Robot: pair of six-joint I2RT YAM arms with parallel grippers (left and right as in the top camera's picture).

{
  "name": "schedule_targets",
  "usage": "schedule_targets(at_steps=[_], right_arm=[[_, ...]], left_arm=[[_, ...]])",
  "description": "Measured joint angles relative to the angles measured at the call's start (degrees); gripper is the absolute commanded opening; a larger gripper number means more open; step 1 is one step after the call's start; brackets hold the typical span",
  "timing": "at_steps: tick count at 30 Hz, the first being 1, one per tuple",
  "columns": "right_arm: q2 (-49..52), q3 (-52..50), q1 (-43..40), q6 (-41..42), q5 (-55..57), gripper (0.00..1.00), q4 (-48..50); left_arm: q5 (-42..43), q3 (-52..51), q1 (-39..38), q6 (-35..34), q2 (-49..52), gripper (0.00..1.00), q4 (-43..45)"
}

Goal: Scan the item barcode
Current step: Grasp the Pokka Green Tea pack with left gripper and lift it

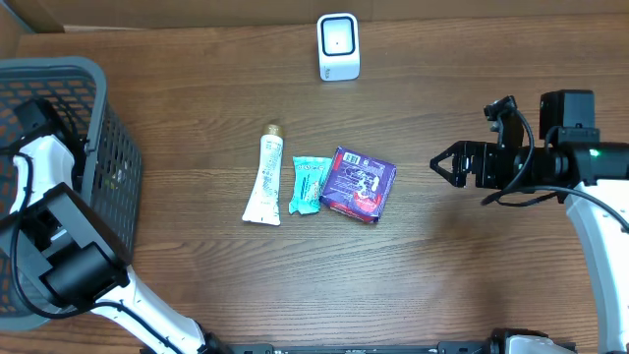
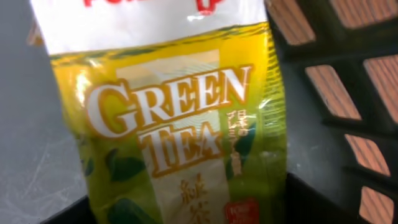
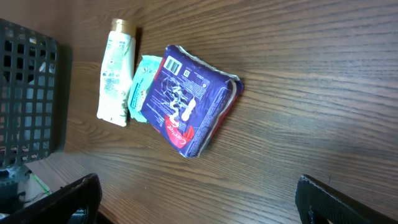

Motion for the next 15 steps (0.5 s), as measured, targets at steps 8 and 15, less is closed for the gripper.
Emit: schedule_targets(at_steps=[8, 15], right_arm=[[2.2, 0.0, 0.0, 0.0, 0.0, 1.00, 0.0], [2.2, 0.0, 0.0, 0.0, 0.0, 1.00, 0.6]], left_arm=[[0.7, 3.4, 0.1, 0.3, 0.7, 0.04, -5.1], [1.6, 14.3, -0.1, 0.3, 4.6, 0.04, -21.5]])
